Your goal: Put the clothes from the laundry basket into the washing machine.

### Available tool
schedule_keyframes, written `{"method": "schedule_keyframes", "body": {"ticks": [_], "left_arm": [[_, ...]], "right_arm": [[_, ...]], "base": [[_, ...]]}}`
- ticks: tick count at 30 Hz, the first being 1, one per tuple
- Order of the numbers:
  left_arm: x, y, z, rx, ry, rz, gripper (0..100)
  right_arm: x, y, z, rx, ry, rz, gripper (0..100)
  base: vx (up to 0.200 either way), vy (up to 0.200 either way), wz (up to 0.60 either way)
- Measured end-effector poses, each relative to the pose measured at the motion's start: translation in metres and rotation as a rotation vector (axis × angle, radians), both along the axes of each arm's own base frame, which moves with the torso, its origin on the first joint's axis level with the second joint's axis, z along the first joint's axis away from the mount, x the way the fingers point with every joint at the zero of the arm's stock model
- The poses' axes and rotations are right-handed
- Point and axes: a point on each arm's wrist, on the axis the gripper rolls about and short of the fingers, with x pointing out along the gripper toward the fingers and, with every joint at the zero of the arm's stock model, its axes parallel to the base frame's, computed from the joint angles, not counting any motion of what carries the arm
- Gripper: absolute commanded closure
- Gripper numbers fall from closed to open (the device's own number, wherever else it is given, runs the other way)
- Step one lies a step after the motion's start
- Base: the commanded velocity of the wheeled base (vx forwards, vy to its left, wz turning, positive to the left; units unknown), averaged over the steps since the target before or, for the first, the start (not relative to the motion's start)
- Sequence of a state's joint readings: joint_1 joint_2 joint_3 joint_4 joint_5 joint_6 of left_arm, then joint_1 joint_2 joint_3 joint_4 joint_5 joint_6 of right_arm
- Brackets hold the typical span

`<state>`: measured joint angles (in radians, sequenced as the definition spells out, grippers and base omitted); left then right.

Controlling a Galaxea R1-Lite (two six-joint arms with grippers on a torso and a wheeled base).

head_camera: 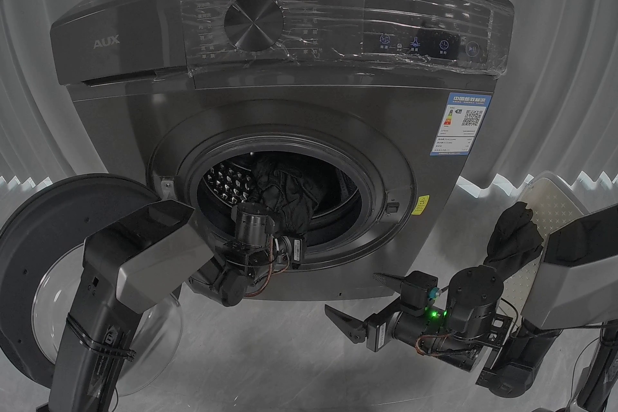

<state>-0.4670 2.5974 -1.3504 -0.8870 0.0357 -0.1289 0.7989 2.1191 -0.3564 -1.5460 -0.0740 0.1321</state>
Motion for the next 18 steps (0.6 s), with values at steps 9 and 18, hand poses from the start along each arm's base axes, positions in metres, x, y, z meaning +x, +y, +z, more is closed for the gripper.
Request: {"method": "schedule_keyframes", "body": {"ticks": [9,18], "left_arm": [[0.015,-0.002,0.008,-0.026,-0.072,0.048,100],[0.056,-0.005,0.062,-0.148,-0.350,0.172,100]], "right_arm": [[0.000,0.001,0.001,0.002,-0.003,0.003,0],[-0.001,0.002,0.001,0.005,-0.005,0.008,0]], "base": [[0.000,0.000,0.00],[0.000,0.000,0.00]]}}
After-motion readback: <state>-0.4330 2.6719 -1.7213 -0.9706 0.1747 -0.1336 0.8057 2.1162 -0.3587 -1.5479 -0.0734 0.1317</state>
